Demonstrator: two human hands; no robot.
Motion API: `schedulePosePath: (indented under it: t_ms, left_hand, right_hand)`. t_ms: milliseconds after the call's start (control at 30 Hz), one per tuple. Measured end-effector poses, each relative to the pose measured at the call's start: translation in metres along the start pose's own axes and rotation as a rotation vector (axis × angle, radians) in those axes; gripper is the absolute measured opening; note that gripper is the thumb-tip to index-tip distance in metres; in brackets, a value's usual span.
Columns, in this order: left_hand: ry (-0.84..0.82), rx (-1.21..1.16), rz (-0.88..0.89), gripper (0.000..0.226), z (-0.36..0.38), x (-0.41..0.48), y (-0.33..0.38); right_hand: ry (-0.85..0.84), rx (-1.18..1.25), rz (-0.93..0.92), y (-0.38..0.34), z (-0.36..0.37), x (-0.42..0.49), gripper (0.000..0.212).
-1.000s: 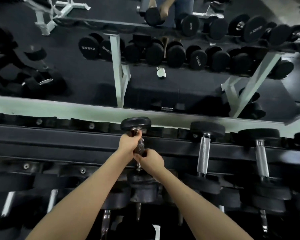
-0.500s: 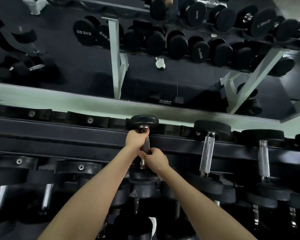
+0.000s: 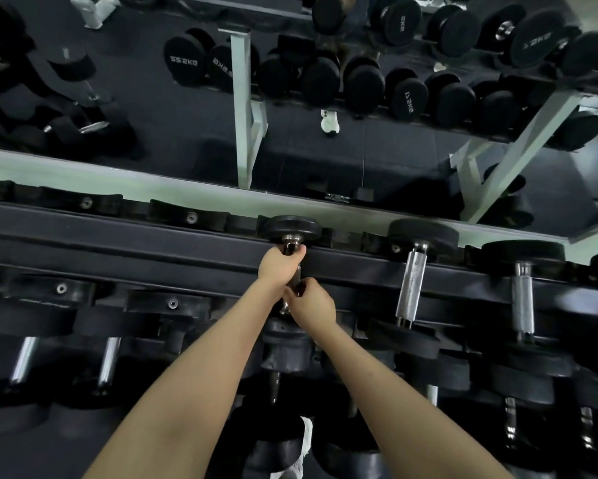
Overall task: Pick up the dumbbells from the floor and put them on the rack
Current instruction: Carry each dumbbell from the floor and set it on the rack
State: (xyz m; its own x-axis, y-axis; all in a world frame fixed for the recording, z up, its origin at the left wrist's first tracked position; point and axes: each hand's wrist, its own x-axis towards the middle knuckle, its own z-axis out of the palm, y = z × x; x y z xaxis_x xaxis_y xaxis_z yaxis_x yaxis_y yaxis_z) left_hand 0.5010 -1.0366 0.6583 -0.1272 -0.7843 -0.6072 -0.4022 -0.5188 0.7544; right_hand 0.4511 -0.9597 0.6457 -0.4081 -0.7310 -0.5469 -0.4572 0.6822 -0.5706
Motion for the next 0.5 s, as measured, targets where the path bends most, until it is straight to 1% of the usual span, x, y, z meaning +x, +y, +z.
schedulePosePath:
  t_ms: [100, 167, 267, 367, 433, 500]
  left_hand:
    - [0.081, 0.055, 0.031, 0.04, -0.005, -0.017, -0.006]
    - [0.158, 0.088, 0.056, 0.038, -0.012, -0.034, -0.016]
    - [0.233, 0.015, 0.065, 0.033, -0.025, -0.071, -0.039]
    - [0.218, -0.108, 0.092, 0.019, -0.037, -0.126, -0.072]
    - [0.2, -0.182, 0.101, 0.021, -0.044, -0.175, -0.095]
    - [0.188, -0.202, 0.082, 0.02, -0.052, -0.228, -0.119]
  right_hand:
    - [0.117, -0.067, -0.079, 0.008, -0.01, -0.022, 0.039]
    - [0.169, -0.092, -0.126, 0.015, -0.016, -0.041, 0.04]
    - [0.191, -0.077, -0.181, 0.029, -0.022, -0.077, 0.037]
    - [0.177, -0.065, -0.237, 0.048, -0.024, -0.126, 0.035]
    - [0.12, -0.071, -0.281, 0.064, -0.022, -0.163, 0.036]
    - [0.035, -0.097, -0.322, 0.083, -0.015, -0.202, 0.038]
